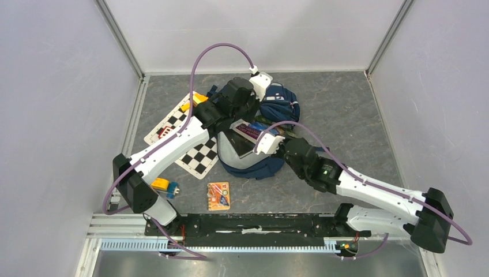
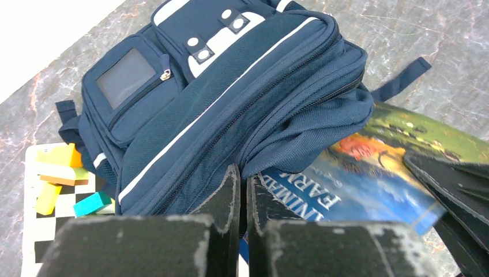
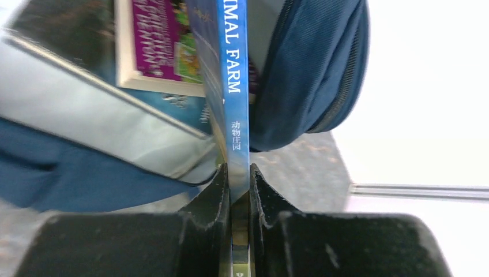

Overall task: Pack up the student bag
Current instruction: Place the book in the student bag.

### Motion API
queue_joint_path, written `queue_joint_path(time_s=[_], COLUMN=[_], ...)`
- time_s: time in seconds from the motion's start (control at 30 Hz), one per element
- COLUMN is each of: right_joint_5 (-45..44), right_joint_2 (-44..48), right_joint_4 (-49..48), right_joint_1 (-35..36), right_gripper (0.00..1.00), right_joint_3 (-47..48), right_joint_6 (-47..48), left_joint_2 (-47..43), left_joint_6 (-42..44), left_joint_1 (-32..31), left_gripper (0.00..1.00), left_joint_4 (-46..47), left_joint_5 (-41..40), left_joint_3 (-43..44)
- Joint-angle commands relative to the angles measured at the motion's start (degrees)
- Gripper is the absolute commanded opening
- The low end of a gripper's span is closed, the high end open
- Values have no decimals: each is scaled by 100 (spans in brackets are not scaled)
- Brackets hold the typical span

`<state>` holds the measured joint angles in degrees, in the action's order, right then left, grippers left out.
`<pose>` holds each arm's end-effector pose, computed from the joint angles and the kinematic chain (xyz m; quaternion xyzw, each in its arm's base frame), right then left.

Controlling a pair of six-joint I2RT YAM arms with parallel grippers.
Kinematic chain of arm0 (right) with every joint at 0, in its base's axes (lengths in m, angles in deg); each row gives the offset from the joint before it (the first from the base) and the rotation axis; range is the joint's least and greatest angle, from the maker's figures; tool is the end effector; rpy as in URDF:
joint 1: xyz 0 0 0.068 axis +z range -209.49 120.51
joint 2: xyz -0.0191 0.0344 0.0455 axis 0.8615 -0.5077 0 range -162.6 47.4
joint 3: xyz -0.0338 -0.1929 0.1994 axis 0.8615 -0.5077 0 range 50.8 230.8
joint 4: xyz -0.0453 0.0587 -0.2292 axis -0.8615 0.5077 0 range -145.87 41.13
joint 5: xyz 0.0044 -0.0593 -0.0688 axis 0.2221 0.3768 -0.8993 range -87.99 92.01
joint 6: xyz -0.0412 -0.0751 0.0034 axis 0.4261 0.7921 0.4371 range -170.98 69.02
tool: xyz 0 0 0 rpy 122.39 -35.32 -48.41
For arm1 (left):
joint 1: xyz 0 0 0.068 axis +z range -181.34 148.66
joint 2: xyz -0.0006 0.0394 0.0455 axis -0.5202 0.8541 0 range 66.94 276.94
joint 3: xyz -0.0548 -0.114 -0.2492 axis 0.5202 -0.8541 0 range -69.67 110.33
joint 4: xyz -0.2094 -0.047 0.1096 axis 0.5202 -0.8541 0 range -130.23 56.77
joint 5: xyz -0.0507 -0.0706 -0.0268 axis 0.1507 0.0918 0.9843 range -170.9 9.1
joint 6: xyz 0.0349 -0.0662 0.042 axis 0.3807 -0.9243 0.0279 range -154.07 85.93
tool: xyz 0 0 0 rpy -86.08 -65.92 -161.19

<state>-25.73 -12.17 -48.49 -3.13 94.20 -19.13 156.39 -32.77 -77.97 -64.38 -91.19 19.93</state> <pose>0.1637 0.1826 0.2863 -0.4709 0.6746 -0.0831 0.5624 0.2622 -0.2579 0.3684 0.3117 0.8101 -0.1170 0.4826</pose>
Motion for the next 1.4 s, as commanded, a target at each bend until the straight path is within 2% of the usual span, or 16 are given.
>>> queue_joint_path(time_s=[0.0, 0.1, 0.23, 0.57, 0.9, 0.97, 1.0, 1.03, 1.1, 1.17, 1.27, 1.37], right_joint_5=[-1495, -1590, -1255, -605, -257, -237, -286, -301, -241, -199, -55, 64], right_joint_2=[-135, -219, -545, -1849, -3347, -3540, -3615, -3650, -3576, -3395, -2972, -2532], right_joint_4=[-2641, -3509, -3818, -4277, -4408, -4332, -4297, -4249, -4208, -4271, -4269, -4109], right_joint_1=[265, 376, 380, 298, -270, -326, -321, -314, -314, -291, -245, -146], right_gripper=[0, 0, 0, 0, 0, 8, 16, 27, 56, 76, 89, 94], right_joint_3=[-329, -721, -795, -475, 491, 685, 733, 750, 641, 394, -14, -269], right_joint_6=[1875, 2654, 2926, 2600, 2356, 2356, 2377, 2361, 2201, 2039, 1799, 1566], left_joint_2=[-326, -340, -346, -437, -444, -428, -425, -424, -424, -423, -415, -385], left_joint_6=[-513, -590, -655, -736, -813, -829, -833, -841, -842, -858, -941, -999], left_joint_1=[29, 82, 124, 163, 229, 258, 275, 290, 319, 359, 415, 452], left_gripper=[2, 2, 2, 2, 2, 2, 2, 2, 2, 2, 2, 2], left_joint_4=[620, 629, 669, 828, 909, 918, 921, 914, 918, 927, 946, 956], left_joint_5=[637, 709, 795, 1002, 1261, 1294, 1316, 1321, 1313, 1297, 1294, 1318], left_joint_3=[288, 269, 227, 70, -4, -13, -17, -22, -29, -31, -41, -48])
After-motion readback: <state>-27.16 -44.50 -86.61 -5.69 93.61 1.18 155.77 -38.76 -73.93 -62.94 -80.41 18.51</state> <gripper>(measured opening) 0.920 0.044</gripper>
